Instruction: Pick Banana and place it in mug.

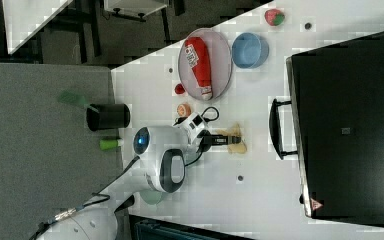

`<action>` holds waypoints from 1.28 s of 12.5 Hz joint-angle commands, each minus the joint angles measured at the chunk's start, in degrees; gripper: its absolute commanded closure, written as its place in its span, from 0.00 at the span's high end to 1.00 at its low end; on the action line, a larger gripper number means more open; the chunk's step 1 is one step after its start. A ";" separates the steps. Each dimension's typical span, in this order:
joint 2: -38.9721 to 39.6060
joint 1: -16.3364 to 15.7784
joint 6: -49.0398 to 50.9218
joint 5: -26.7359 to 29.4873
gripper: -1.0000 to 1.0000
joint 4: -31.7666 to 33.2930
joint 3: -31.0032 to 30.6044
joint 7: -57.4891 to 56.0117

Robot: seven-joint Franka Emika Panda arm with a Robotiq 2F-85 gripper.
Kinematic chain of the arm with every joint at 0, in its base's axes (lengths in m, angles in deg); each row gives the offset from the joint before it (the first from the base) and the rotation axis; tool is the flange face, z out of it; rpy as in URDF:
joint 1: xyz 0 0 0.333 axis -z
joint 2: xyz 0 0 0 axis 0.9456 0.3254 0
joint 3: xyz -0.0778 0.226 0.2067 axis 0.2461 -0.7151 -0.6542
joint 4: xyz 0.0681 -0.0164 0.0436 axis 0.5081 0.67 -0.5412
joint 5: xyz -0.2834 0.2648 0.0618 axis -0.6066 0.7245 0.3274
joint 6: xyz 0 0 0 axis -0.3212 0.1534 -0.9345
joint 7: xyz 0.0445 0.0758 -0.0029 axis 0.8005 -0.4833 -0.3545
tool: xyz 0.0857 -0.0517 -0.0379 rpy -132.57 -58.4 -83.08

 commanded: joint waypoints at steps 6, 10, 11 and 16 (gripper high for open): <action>-21.09 0.97 13.05 -1.10 0.30 -1.38 -1.34 2.77; -29.16 -0.03 33.04 -1.10 0.30 -5.74 -6.86 14.01; -30.38 -0.27 35.49 -1.09 0.30 -6.94 -8.40 16.38; -32.69 -1.09 39.48 1.57 0.30 -9.44 -16.52 30.24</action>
